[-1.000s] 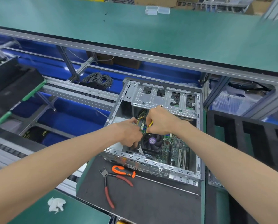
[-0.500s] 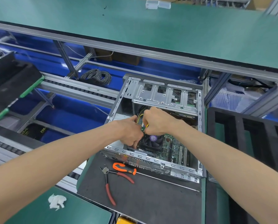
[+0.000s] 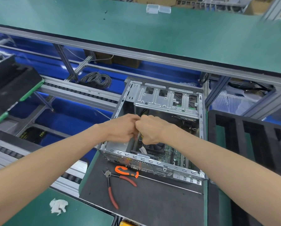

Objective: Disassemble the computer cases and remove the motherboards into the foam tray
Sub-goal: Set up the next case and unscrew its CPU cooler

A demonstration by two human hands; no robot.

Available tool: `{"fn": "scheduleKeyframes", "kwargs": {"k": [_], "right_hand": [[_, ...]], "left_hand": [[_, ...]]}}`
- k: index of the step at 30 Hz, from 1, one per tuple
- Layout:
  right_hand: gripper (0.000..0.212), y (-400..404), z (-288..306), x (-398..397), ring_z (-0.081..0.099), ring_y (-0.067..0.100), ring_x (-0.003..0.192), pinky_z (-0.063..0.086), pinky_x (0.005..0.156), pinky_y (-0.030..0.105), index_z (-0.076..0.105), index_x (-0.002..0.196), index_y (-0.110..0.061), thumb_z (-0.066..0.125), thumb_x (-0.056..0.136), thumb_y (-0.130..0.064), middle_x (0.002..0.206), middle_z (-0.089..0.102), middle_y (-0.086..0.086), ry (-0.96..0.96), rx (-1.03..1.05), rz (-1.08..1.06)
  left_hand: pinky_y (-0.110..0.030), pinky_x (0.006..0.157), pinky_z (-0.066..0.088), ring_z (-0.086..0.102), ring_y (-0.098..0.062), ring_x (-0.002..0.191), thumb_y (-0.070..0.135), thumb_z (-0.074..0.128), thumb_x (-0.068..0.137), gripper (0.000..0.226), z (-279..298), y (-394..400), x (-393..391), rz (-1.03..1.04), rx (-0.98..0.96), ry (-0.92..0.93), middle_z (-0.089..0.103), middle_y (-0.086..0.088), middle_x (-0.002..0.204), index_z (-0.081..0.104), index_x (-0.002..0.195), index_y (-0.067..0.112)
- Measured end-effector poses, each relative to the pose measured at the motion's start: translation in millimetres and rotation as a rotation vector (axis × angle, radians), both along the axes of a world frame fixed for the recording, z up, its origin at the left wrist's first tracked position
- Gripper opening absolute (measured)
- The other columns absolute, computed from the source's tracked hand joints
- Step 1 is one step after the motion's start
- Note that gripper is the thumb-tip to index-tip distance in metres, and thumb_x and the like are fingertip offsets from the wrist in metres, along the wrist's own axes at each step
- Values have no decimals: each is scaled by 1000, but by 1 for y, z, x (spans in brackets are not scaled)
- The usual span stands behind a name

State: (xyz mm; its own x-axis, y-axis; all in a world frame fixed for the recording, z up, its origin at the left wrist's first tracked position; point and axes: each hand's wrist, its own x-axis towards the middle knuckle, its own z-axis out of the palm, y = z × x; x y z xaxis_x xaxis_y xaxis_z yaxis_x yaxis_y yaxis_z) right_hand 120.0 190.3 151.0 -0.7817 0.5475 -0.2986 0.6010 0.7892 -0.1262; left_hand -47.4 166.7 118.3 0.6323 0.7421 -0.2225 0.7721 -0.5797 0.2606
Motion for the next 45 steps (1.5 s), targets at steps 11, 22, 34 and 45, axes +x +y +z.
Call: {"fn": "scheduleKeyframes", "kwargs": {"k": [11, 22, 34, 45], "right_hand": [[8, -5, 10, -34, 42, 17, 69, 39, 61, 29, 57, 86, -15, 60, 83, -9, 70, 37, -7, -166, -50, 157], [17, 6, 20, -53, 43, 21, 50, 38, 41, 22, 59, 94, -1, 43, 95, -6, 76, 57, 16, -492, -377, -241], [15, -12, 11, -50, 44, 14, 59, 29, 46, 26, 50, 71, -17, 61, 80, -21, 67, 49, -3, -446, 174, 311], [27, -1, 9, -75, 43, 18, 49, 38, 48, 25, 61, 75, -6, 42, 92, 1, 78, 65, 18, -690, -193, 63]], "left_hand": [[-26, 85, 49, 64, -18, 101, 12, 65, 80, 37, 1, -1, -5, 389, -255, -330, 68, 1, 111, 61, 117, 18], [-34, 89, 46, 61, -20, 96, 12, 53, 90, 11, -14, 2, -7, 471, 56, -278, 62, 3, 98, 63, 96, 16], [-38, 99, 27, 52, -19, 99, 29, 59, 82, 19, -35, 1, -4, 391, 444, 185, 63, 5, 90, 56, 99, 22], [-39, 102, 26, 27, -20, 129, 25, 41, 105, 31, -40, 9, -14, 802, 275, -271, 40, 1, 142, 69, 104, 12]]}}
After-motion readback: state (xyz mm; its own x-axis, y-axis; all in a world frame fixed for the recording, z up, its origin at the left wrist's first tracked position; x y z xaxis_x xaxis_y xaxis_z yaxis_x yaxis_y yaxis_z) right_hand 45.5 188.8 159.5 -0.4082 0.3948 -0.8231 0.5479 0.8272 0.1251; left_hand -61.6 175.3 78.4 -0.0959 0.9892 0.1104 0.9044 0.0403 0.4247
